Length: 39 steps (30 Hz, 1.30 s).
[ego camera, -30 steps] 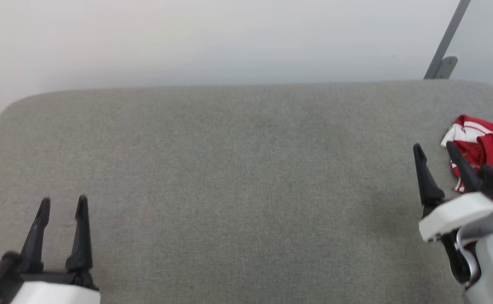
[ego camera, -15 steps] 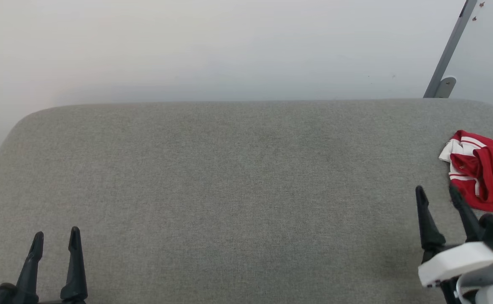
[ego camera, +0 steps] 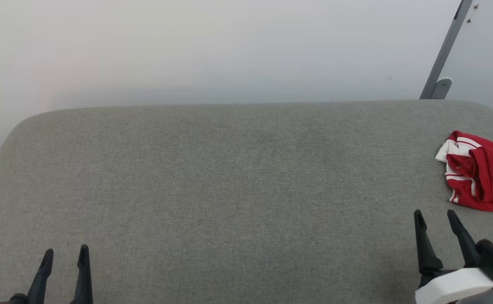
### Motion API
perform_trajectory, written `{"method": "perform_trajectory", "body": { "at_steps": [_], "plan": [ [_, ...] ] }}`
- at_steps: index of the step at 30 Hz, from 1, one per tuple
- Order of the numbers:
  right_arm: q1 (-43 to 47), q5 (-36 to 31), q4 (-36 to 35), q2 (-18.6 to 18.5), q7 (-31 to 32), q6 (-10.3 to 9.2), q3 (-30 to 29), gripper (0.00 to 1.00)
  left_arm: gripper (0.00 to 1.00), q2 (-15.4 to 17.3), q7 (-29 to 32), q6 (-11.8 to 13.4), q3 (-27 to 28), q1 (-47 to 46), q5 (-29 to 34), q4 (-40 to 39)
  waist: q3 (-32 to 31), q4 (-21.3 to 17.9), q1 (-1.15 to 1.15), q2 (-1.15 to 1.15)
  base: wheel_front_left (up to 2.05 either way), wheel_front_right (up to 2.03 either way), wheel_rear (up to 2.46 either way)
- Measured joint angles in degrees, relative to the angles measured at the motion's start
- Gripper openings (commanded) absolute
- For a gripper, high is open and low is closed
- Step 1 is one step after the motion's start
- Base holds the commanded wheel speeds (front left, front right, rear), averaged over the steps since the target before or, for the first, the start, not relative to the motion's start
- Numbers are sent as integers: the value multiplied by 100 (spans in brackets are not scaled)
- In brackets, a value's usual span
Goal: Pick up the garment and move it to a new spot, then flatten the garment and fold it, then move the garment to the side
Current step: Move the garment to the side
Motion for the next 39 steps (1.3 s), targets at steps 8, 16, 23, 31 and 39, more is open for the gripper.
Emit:
{"method": "perform_trajectory", "body": {
  "at_steps": [8,16,23,31,39],
  "plan": [
    [152,-153,-43,100,-35,0,8,100,100,16,0,1,-87,10,4,168,7,3,0,0,0,0,0],
    [198,-211,-74,144,-41,0,24,100,100,5,0,0,-167,-23,4,209,10,17,0,0,0,0,0],
    [201,-231,-98,163,-42,0,54,100,100,3,0,0,-212,-58,4,222,18,15,0,0,0,0,0],
    [201,-256,-100,190,-42,0,78,100,100,11,0,0,-244,-78,7,220,20,14,0,0,0,0,0],
    [201,-272,-98,224,-48,0,79,100,100,22,0,0,-245,-97,14,192,27,14,0,0,0,0,0]
  ]
}}
